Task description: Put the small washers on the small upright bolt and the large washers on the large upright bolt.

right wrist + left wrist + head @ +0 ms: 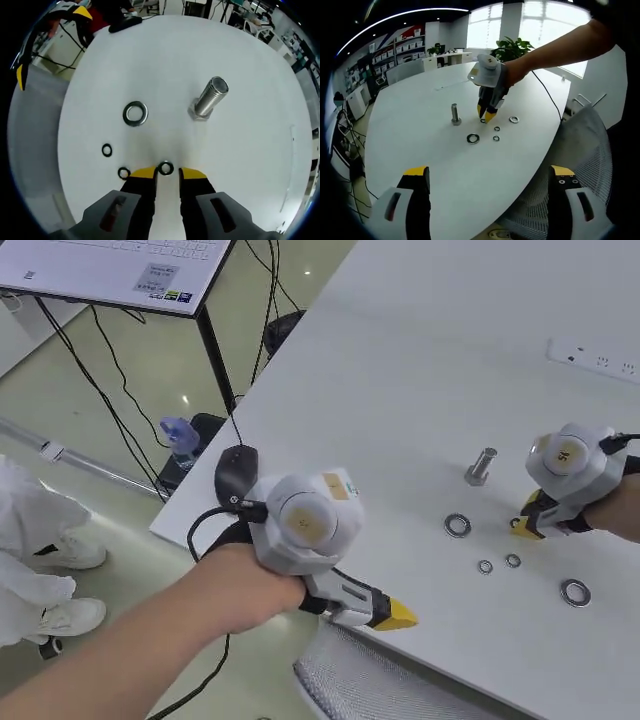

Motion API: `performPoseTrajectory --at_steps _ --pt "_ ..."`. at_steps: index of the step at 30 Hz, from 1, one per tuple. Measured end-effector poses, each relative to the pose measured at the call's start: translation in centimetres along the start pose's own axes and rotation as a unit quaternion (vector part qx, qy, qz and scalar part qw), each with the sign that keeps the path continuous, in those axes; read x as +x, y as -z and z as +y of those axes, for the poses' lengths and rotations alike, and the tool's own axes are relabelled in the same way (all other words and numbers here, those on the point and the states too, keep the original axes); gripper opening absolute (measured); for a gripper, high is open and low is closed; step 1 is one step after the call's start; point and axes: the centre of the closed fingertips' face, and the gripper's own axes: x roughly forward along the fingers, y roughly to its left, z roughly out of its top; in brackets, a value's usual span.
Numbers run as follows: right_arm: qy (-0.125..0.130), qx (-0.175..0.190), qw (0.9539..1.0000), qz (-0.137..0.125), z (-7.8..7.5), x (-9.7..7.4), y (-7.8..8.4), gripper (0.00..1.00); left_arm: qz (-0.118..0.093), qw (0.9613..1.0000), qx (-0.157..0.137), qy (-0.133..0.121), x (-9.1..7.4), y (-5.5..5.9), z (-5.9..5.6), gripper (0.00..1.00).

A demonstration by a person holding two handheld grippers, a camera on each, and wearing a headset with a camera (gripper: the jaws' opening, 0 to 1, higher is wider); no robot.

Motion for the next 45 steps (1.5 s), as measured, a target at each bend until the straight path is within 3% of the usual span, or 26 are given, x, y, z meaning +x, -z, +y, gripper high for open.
performPoseTrajectory --at_steps 10,14,22,29,45 --pt "0.003 0.008 1.0 0.005 0.1 0.1 -0.1 0.13 0.005 1.0 -0.003 -0.005 -0.6 0.5 0.2 0.96" --pt "0.006 0.002 0.9999 0.011 0.2 0.1 -0.1 0.13 0.017 0.9998 0.002 -0.011 -0.8 1.0 0.4 0.92" --pt "0.006 0.011 0.9999 0.008 0.1 -0.3 0.0 0.13 0.011 0.9999 -0.004 -0.012 -0.9 0.9 0.3 0.92" --pt "0.013 0.019 0.9997 0.001 -0.3 -1.8 0.4 0.13 -0.011 0.9998 -0.011 -0.013 -0.8 0.1 0.3 0.97" --pt "0.037 0.044 0.9983 -0.012 -1.1 -7.3 3.9 0.13 -0.015 0.9999 -0.004 -0.002 0.1 -1.2 0.3 0.93"
